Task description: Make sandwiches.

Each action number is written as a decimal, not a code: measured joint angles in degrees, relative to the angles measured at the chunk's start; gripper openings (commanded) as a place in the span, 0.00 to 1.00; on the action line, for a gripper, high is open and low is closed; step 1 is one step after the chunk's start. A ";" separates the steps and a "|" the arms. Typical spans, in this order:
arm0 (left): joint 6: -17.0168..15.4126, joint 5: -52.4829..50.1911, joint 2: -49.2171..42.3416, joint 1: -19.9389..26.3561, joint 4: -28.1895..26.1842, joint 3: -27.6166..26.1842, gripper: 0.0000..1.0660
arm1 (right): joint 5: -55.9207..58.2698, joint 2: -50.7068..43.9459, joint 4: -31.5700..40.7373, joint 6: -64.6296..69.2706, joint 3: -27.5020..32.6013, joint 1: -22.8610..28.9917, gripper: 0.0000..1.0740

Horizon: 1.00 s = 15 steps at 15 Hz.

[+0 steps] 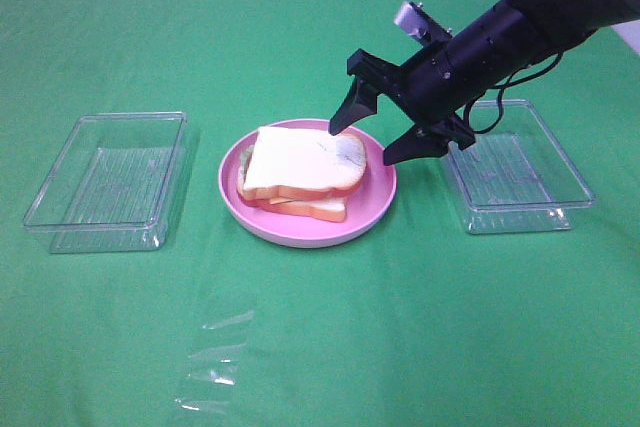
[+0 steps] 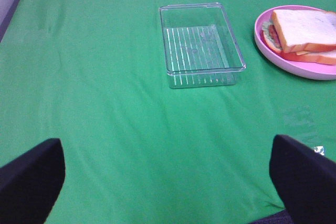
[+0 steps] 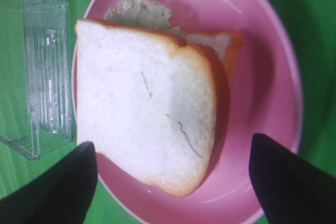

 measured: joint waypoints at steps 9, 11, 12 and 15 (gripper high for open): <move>0.00 0.00 0.00 0.00 0.00 0.00 0.92 | 0.97 -12.72 -36.04 21.60 0.06 0.00 0.91; 0.00 0.00 0.00 0.00 0.00 0.00 0.92 | 3.44 -14.09 -44.00 26.41 0.06 -1.03 0.91; 0.00 0.00 0.00 0.00 0.00 0.00 0.92 | 5.21 -14.27 -46.35 26.99 0.06 -2.41 0.91; 0.00 0.00 0.00 0.00 0.00 0.00 0.92 | 9.28 -14.55 -49.50 27.44 0.06 -6.70 0.90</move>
